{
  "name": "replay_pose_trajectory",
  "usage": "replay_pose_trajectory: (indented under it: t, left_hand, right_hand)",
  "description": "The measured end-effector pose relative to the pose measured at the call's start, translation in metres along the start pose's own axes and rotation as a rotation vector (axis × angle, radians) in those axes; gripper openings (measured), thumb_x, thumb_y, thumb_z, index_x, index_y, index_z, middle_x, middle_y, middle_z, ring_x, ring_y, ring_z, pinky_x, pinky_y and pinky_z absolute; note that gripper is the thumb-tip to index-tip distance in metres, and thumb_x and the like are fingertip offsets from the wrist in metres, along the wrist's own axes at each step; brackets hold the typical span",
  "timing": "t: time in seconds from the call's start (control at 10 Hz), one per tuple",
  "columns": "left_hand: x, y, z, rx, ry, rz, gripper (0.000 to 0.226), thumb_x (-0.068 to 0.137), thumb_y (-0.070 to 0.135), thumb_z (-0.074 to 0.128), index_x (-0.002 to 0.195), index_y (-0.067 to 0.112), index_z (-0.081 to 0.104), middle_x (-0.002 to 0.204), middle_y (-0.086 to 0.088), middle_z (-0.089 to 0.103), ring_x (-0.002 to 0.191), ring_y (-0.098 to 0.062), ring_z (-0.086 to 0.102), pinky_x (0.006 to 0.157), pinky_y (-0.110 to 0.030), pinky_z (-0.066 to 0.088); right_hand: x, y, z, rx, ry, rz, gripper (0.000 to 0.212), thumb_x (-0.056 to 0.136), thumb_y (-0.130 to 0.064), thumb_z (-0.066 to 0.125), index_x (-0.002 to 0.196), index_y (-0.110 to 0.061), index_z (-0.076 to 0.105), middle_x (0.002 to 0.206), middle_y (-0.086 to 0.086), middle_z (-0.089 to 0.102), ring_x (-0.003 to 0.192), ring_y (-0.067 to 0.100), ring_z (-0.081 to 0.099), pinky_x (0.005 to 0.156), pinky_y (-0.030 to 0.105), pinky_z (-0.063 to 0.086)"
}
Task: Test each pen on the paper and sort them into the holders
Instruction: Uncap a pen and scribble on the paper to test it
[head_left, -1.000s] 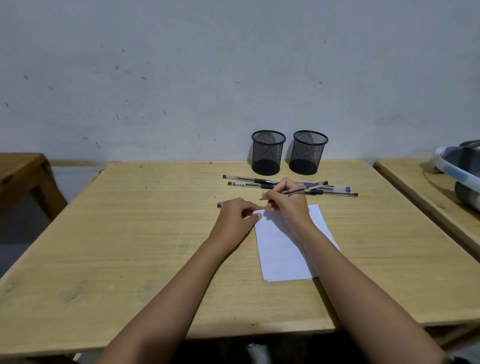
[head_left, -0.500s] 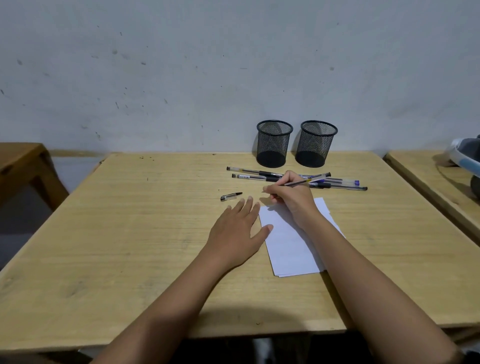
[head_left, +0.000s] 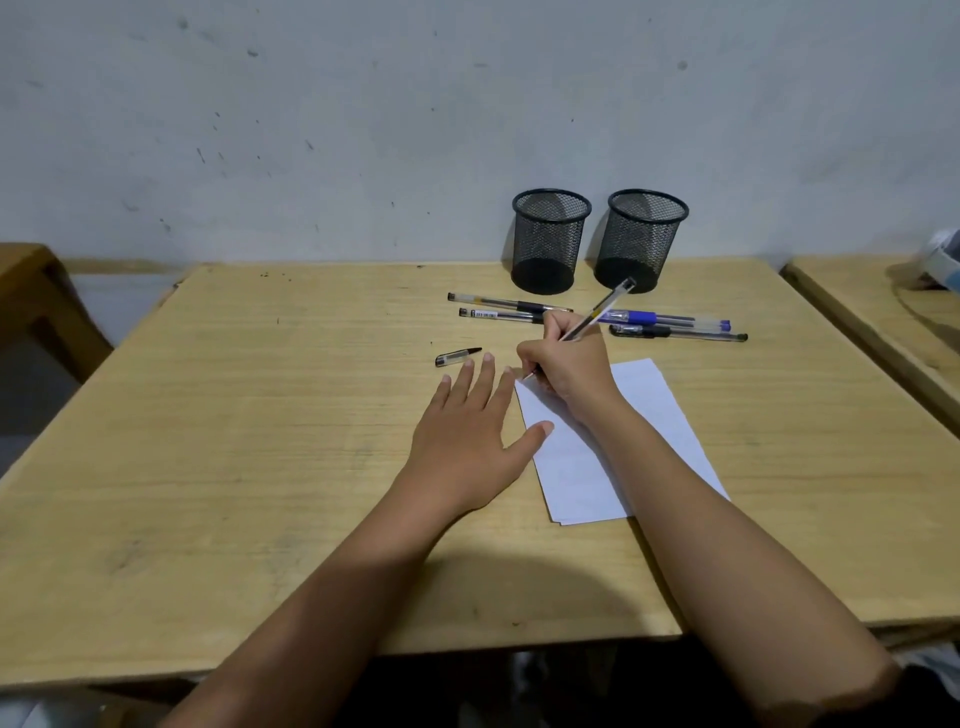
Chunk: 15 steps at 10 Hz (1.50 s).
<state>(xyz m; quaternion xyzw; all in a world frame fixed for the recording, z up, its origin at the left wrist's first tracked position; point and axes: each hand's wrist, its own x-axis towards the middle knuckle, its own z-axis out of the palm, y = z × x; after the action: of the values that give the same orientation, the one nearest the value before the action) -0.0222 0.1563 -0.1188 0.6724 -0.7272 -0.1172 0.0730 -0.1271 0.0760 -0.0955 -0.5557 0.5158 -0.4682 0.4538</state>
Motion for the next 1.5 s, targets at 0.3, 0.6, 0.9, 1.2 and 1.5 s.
replay_pose_trajectory:
  t: [0.3,0.6,0.9,1.2,1.5]
  left_hand:
    - [0.002,-0.001,-0.006,0.002,0.035,0.008,0.072,0.091,0.064,0.017,0.149,0.027,-0.003,0.158,0.003,-0.013,0.145,-0.014,-0.015,0.117,-0.033,-0.008]
    - [0.000,0.000,-0.008,-0.002,0.033,0.010,0.073,0.091,0.063,0.018,0.149,0.025,-0.002,0.158,0.002,-0.012,0.145,-0.014,-0.014,0.118,-0.034,-0.006]
    - [0.001,0.000,-0.006,-0.002,0.035,0.008,0.073,0.091,0.064,0.018,0.149,0.025,-0.001,0.158,0.002,-0.012,0.145,-0.015,-0.014,0.117,-0.034,-0.007]
    - [0.001,0.000,-0.006,0.002,0.036,0.007,0.073,0.091,0.064,0.018,0.150,0.026,-0.001,0.158,0.003,-0.012,0.145,-0.014,-0.014,0.117,-0.033,-0.007]
    - [0.000,0.000,-0.007,-0.003,0.036,0.013,0.072,0.091,0.062,0.019,0.150,0.026,0.000,0.158,0.002,-0.011,0.145,-0.014,-0.013,0.116,-0.033,-0.007]
  right_hand:
    - [0.002,-0.005,0.002,0.017,-0.048,-0.047,0.021,0.064,0.015,0.057,0.061,-0.002,0.044,0.059,0.010,0.026,0.052,0.017,0.029,0.039,0.015,0.029]
    - [0.001,-0.007,0.002,-0.003,-0.054,-0.062,0.022,0.063,0.016,0.054,0.057,0.001,0.039,0.058,0.009,0.021,0.051,0.013,0.024,0.040,0.016,0.024]
    - [-0.004,-0.014,0.002,-0.007,-0.060,-0.040,0.025,0.065,0.018,0.053,0.059,-0.004,0.041,0.059,0.008,0.019,0.045,0.007,0.022,0.036,0.011,0.023]
    - [-0.004,-0.014,0.002,0.002,-0.052,-0.008,0.033,0.068,0.016,0.053,0.060,-0.009,0.032,0.064,0.002,0.022,0.058,0.009,0.023,0.036,0.011,0.026]
    - [-0.006,-0.015,0.002,-0.009,-0.029,-0.020,0.039,0.069,0.014,0.054,0.057,-0.013,0.028,0.063,-0.003,0.021,0.056,0.006,0.021,0.036,0.004,0.024]
